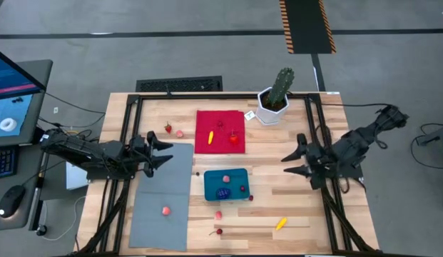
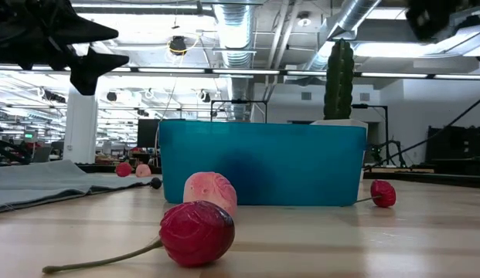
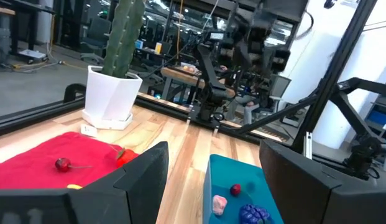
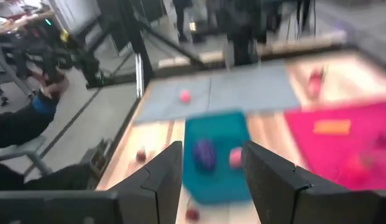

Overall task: Pick and placing Produce into tupperware
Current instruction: Put the cherry into the blue bin

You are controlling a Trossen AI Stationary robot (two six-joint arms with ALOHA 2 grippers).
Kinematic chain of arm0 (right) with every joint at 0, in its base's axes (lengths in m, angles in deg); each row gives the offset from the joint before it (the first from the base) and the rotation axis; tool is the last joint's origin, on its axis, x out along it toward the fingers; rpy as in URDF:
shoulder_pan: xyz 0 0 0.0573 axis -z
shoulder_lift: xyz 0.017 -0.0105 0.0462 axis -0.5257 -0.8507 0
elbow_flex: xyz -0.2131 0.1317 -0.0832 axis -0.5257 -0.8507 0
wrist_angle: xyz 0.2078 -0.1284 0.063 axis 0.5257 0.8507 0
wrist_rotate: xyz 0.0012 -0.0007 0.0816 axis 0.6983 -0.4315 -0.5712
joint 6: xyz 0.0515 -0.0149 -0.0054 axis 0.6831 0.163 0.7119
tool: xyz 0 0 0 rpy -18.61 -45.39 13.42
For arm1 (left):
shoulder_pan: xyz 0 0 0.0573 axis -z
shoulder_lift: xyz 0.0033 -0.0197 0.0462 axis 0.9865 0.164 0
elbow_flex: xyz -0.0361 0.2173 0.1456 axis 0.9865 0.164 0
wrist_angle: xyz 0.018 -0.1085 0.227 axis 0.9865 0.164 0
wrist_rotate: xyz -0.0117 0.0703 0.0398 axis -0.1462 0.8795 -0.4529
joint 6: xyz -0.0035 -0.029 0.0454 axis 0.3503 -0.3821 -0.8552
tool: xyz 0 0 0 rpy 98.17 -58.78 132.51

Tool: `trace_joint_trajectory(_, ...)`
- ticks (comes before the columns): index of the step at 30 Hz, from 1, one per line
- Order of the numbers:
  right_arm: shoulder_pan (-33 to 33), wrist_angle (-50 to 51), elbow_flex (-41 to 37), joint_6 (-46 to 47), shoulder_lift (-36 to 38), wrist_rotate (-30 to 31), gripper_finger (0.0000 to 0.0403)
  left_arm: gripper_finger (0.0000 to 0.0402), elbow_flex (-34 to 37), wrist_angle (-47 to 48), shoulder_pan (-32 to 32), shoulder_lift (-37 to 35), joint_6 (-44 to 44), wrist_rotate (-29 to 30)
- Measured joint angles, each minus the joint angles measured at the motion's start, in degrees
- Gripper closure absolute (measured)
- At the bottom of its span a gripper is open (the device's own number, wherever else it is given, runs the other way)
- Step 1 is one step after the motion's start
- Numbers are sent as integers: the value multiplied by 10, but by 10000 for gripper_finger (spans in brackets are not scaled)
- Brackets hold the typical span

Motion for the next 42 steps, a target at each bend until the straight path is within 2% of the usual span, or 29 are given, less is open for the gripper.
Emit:
trace_joint_trajectory(7, -1, 4, -55, 88, -71, -8, 216, 159, 0, 0, 0, 0, -1, 20)
trace_joint_trajectory(14, -1, -7, -54, 80, -195, -35, 216, 159, 0, 0, 0, 0, -1, 21)
trace_joint_trajectory(16, -1, -10, -55, 104, -234, -35, 216, 159, 0, 1, 0, 0, -2, 21)
trace_joint_trajectory(23, 17, -88, -54, 120, -346, -36, 216, 159, 0, 4, 0, 0, -2, 21)
trace_joint_trajectory(30, 28, -172, -54, 116, -433, -100, 216, 159, 0, 5, 0, 0, -2, 21)
trace_joint_trajectory(36, 30, -259, -53, 115, -491, -122, 216, 159, 0, 5, 0, 0, -3, 21)
trace_joint_trajectory(42, 39, -267, -19, 102, -549, -141, 215, 159, 0, 5, 0, 0, -3, 21)
